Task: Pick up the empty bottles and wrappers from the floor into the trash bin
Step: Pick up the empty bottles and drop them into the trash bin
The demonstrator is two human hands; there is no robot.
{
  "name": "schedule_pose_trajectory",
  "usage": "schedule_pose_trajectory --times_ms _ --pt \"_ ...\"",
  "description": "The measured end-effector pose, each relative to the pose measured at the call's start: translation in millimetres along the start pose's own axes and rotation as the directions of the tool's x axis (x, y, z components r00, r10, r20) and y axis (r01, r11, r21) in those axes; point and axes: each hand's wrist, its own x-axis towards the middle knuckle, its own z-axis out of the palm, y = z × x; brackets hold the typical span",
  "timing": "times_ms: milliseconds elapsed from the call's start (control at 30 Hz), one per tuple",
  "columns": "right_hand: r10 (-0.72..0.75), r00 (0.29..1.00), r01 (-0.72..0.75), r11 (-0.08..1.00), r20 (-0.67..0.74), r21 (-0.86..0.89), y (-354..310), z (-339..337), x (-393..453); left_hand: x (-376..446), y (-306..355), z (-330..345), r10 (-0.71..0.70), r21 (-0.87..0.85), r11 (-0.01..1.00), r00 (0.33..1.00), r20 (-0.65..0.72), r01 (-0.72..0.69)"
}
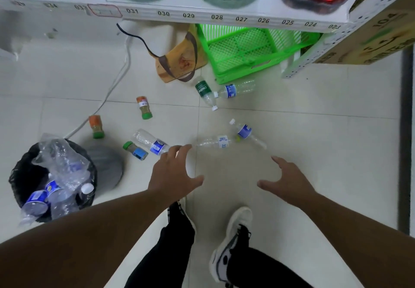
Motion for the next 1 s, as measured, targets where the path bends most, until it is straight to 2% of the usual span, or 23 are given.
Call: schedule_pose_trajectory --times_ms 200,367,500,633,700,767,867,1000 --pt "-0.012 0.999 0.011 1.0 -0.037 -0.017 -5.7 28.6 84.4 65.1 -2.3 39.5 0.081 0.076 0.994 0.996 0.038 -0.083" --pt "-0.071 0.994 0.063 0.993 -0.079 -0.1 23.9 64.8 191.6 144.2 -2.3 130.6 0.118 0.123 0.985 0.992 0.051 -0.123" --pt "-0.067 0.99 0.044 0.983 -0.126 -0.176 58.6 93.8 283.4 217.7 -3.1 210.5 0.143 0.187 0.971 0.989 0.031 -0.147" --pt "-0.078 0.979 0.037 0.976 -0.186 -0.215 83.1 122.1 343.7 262.5 -9.4 260.3 0.175 0.292 0.941 0.985 0.01 -0.17" --pt "-0.106 0.967 0.06 0.978 -0.23 -0.198 91.1 132.5 352.7 264.1 -11.5 266.7 0.19 0.313 0.933 0.982 -0.016 -0.176" --pt "-0.093 0.964 0.067 0.992 -0.248 -0.108 93.9 135.2 346.4 253.5 -12.3 257.4 0.162 0.265 0.953 0.986 -0.03 -0.148" --pt "-0.074 0.968 0.071 0.997 -0.238 -0.021 90.9 123.7 311.3 219.0 -16.7 221.5 0.098 0.206 0.975 0.994 -0.044 -0.087" --pt "-0.082 0.979 0.079 0.997 -0.186 -0.026 74.2 92.9 242.0 155.8 -27.7 159.7 -0.034 0.117 0.992 0.996 -0.082 0.043"
